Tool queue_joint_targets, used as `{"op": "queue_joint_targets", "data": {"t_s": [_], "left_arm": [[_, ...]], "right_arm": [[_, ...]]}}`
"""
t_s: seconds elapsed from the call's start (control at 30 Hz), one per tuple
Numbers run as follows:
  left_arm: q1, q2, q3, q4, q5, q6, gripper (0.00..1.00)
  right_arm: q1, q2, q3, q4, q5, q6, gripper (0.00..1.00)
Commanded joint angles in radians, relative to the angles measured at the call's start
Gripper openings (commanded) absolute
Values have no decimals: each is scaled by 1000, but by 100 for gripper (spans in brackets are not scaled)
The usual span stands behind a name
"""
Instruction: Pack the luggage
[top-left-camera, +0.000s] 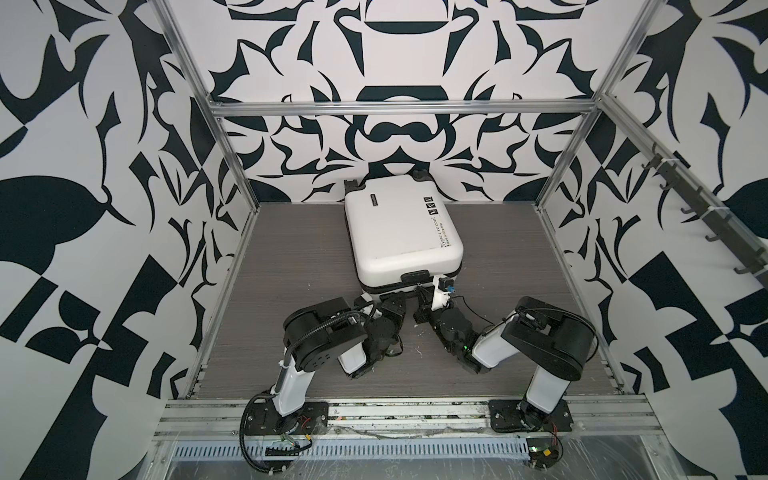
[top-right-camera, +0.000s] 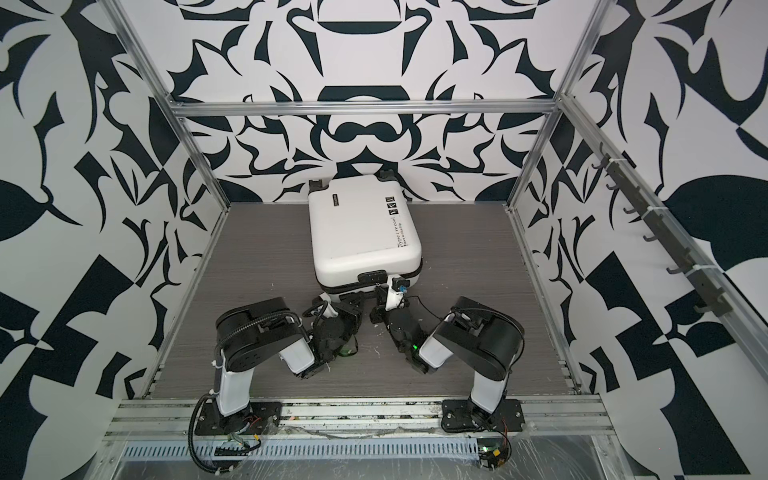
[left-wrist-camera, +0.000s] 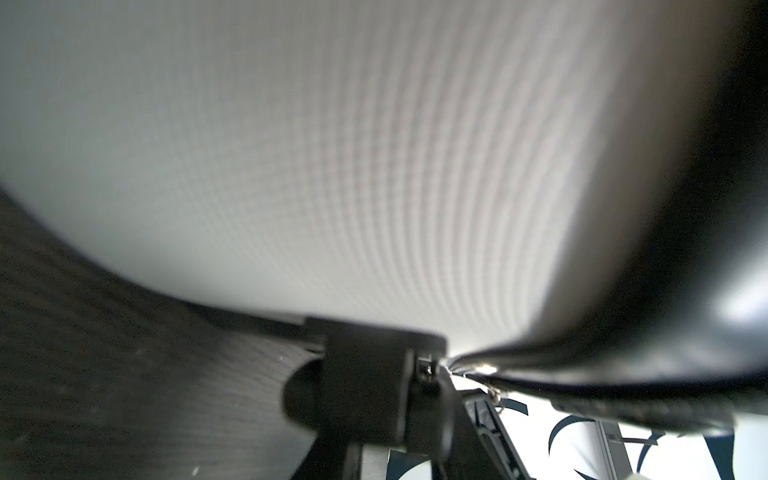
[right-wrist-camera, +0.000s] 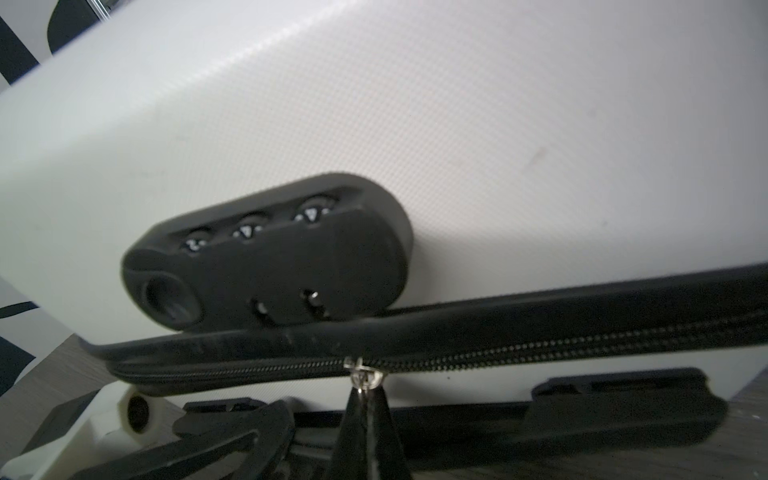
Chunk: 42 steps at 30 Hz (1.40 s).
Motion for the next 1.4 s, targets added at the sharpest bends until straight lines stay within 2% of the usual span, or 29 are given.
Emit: {"op": "queue_joint_targets", "data": {"t_s": [0.0,0.2,0.43,0.57,0.7,0.83,0.93,1.03,1.2,1.37], "left_arm": [[11,20,-7,-38,7,28,8],[13,13,-19,-38,3,28,0],[16,0,-38,-38,-2,28,0],[18,-5,-44,-38,-3,30,0],[20,-12,-50,-38,0,33,0],[24,-7,-51,-38,9,29,0],[25,-5,-50,-39,12,28,0],[26,-6,-49,-38,15,28,0],[27,-5,-49,-38,17,27,0],[27,-5,-47,-39,22,27,0]], "right_arm": [[6,-67,-12,73,73,-30,0],[-21,-100,-46,74,84,-39,0],[-79,-139,-79,72,56,-19,0],[-100,-162,-96,73,20,-21,0],[-105,-206,-117,36,-76,-64,1],[-112,-278,-122,-99,-201,-98,33],[-113,-317,-129,-155,-268,-125,47],[-114,-341,-137,-189,-316,-160,51],[-121,-350,-121,-260,-336,-203,51],[-142,-307,-108,-248,-356,-217,50]]}}
